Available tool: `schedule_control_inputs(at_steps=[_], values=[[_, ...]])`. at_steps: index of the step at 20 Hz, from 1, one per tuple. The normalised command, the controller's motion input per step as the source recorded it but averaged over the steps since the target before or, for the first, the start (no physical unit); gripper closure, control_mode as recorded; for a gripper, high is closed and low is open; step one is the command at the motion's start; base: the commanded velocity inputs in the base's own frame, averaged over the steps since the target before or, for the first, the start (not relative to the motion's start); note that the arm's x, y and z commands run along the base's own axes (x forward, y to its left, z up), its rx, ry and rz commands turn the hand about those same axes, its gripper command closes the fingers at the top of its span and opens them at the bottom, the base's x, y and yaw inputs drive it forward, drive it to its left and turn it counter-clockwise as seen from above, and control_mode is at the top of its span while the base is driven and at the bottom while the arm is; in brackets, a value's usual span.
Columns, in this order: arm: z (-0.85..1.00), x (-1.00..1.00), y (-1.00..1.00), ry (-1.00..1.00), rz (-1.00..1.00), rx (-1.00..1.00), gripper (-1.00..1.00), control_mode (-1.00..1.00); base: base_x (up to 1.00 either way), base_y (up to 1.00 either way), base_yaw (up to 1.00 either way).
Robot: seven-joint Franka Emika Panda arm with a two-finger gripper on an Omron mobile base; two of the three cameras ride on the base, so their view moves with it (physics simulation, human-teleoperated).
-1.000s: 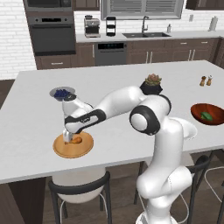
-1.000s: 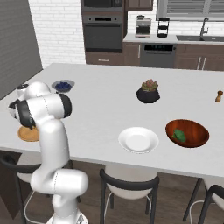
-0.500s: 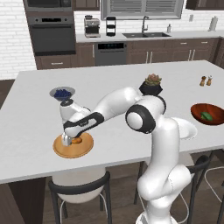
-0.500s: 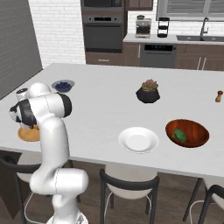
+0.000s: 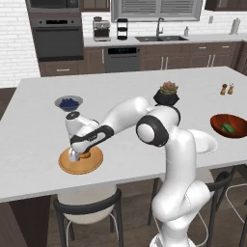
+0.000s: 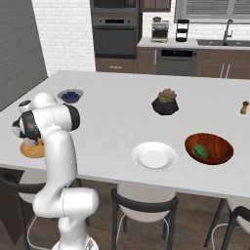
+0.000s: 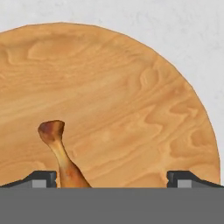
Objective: Pick the chicken drumstick and broccoli from their plates and place them in the bowl. Then put the bowl in the fridge.
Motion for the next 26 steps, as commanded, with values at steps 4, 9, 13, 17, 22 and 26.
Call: schedule_control_inputs(at_steps=[4,9,13,17,22,26], values=[[-0.04,0.22,-0.09,0.0,0.0,-0.03,-1.0,-1.0,0.0,0.0,0.0],[0.0,0.01,0.0,0.0,0.0,-0.03,-1.0,-1.0,0.0,0.0,0.0],[-0.04,-0.01,0.0,0.0,0.0,0.0,-1.0,-1.0,0.0,0.0,0.0],[-0.04,-0.12,0.0,0.0,0.0,0.0,-1.0,-1.0,0.0,0.0,0.0],[-0.09,-0.35,-0.09,0.0,0.0,-0.01,1.0,-1.0,0.0,0.0,0.0],[-0.1,-0.44,-0.26,0.0,0.0,0.0,1.0,-1.0,0.0,0.0,0.0]])
